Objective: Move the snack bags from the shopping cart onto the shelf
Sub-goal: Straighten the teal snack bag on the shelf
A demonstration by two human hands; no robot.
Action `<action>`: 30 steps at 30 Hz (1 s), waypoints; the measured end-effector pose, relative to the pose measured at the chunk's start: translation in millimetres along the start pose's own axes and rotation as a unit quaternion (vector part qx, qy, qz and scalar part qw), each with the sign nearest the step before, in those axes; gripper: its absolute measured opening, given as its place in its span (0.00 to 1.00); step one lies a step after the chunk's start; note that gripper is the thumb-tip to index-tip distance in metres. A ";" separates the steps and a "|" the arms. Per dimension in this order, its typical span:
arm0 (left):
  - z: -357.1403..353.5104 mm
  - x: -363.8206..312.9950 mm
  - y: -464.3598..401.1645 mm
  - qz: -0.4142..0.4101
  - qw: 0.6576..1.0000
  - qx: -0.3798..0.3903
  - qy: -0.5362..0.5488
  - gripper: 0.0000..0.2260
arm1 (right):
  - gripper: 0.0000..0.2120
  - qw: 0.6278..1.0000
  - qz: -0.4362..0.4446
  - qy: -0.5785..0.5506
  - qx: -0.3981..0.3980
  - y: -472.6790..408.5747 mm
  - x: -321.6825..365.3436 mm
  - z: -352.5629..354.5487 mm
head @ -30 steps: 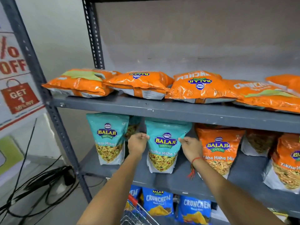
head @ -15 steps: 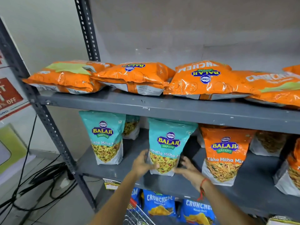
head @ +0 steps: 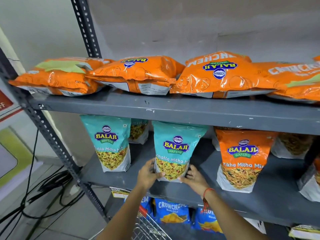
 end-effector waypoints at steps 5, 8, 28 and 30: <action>-2.4 -10.3 18.7 -0.044 0.998 -0.037 -0.023 0.36 | 0.36 1.000 0.011 0.005 -0.028 11.4 0.0 6.6; -2.3 -26.6 47.7 -0.078 0.985 -0.151 -0.027 0.37 | 0.40 0.999 0.011 -0.009 -0.047 29.9 1.8 17.9; -192.5 -45.0 114.5 0.042 0.992 0.118 0.007 0.35 | 0.29 0.965 -0.035 -0.027 -0.260 124.4 -40.2 236.3; -201.9 -37.0 102.8 0.046 0.990 0.129 -0.013 0.36 | 0.31 0.972 -0.039 -0.013 -0.229 104.6 -42.4 239.0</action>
Point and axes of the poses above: each hand's wrist, its own y-axis away from the middle knuckle, its own z-axis out of the back of the hand, x = y × z, the point moved 6 cm from there along -y, towards the middle knuckle, and after that the axes turned 9 degrees about -x, right-handed, at the moved point
